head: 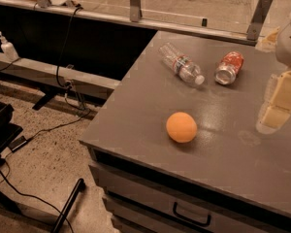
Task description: Move orange near water bottle
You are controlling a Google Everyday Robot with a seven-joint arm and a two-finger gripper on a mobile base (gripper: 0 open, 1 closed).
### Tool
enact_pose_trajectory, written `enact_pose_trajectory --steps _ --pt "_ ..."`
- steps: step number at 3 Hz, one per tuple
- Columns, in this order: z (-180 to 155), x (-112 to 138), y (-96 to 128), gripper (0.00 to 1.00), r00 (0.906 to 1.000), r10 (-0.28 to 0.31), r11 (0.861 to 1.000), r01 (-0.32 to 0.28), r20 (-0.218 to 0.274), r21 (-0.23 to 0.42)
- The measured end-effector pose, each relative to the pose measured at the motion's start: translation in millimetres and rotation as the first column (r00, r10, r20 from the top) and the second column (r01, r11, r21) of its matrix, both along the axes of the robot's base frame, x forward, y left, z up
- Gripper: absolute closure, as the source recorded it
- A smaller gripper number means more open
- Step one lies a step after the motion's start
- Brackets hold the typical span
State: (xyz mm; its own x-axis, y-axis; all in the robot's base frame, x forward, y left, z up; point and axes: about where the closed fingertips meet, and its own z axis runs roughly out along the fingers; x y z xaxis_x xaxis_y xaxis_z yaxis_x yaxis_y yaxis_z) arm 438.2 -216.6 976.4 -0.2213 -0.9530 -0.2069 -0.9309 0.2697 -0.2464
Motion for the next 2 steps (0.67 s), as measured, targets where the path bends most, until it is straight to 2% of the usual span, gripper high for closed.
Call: enact_pose_trajectory --steps 1,2 --pt "-2.0 0.6 3.1 0.00 1.0000 0.007 1.000 -0.007 -0.001 0.007" --pt "-22.4 6.0 33.8 0.00 0.9969 0.078 0.994 -0.077 -0.009 0.072"
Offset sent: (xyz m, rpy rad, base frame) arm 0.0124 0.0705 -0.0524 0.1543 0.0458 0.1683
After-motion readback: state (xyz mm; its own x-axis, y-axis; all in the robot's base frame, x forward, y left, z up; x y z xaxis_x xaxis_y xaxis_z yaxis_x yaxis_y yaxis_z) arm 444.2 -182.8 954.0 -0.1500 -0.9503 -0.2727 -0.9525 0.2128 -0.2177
